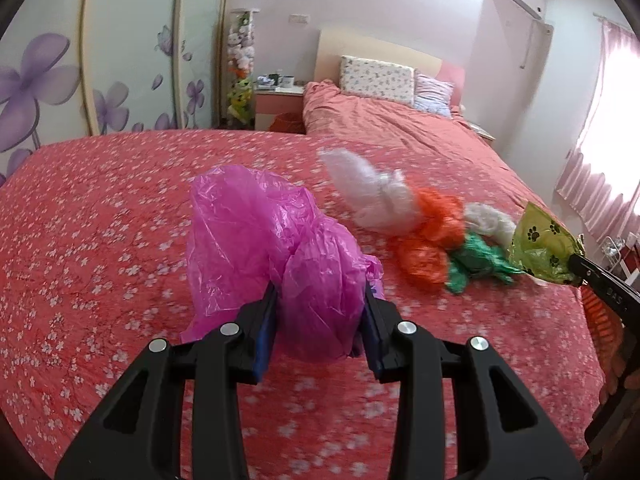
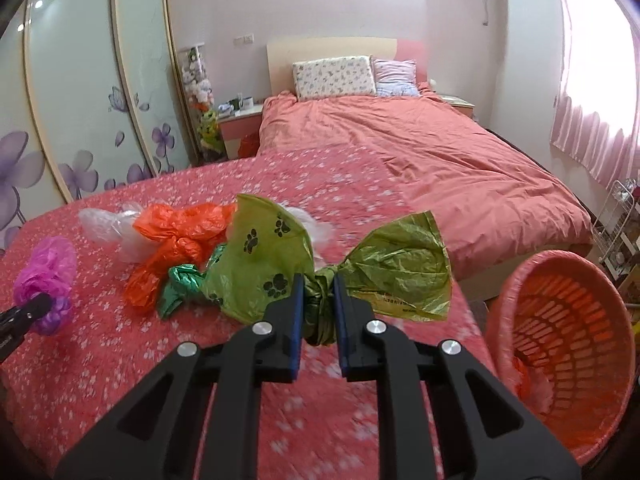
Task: Collect trash
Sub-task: 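Carry the pink and green paw-print bags over the basket, then open both grippers to drop the bags into the basket, then move both grippers back to the remaining bags, then grasp the clear plastic bag with the right gripper, then grasp and lift the green bag with the left gripper while the right gripper holds the clear bag, then carry the green and clear bags over the basket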
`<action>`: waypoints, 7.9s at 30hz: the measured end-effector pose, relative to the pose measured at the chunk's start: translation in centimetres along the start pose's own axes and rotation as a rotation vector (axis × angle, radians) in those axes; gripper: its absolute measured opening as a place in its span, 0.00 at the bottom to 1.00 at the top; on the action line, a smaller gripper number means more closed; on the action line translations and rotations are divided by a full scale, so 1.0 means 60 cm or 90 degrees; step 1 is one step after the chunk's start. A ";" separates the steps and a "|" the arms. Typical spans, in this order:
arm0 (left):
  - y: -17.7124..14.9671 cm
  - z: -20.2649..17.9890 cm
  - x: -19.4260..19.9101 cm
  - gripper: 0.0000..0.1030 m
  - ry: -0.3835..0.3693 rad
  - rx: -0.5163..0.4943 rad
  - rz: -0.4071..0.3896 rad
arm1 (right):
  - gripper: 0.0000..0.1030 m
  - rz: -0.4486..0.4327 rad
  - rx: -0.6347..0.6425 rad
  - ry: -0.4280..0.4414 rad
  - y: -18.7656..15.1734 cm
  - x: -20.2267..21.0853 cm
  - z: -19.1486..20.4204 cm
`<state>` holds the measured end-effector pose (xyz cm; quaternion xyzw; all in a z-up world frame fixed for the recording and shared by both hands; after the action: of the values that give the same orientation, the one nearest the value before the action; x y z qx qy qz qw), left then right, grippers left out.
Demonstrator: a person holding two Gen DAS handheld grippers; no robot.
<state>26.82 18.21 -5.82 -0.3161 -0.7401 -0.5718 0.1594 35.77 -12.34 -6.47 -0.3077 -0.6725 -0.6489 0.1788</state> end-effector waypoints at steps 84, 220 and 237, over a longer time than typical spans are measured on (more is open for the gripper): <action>-0.127 -0.637 -0.189 0.47 -0.394 -0.250 0.151 | 0.25 -0.025 -0.362 -0.148 -0.108 0.006 -0.568; -0.005 -0.315 -0.225 0.31 -0.138 -0.132 0.118 | 0.24 0.041 -0.146 -0.010 -0.021 -0.043 -0.236; -0.008 -0.440 -0.133 0.31 -0.216 -0.177 0.073 | 0.24 -0.025 -0.212 -0.070 -0.031 0.076 -0.337</action>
<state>29.17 -9.12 -3.16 -0.4680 -0.6515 -0.5968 0.0195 27.93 -31.34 -3.09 -0.3547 -0.5706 -0.7368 0.0757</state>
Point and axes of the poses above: each gripper's, at about its wrist camera, not at the fingertips, and x roughly against the way its jaws point, z to its left, y to its top, the point moved 6 cm from there along -x, roughly the way its jaws point, and after that the axes turned 15 degrees about -y, right-handed, at the moved point
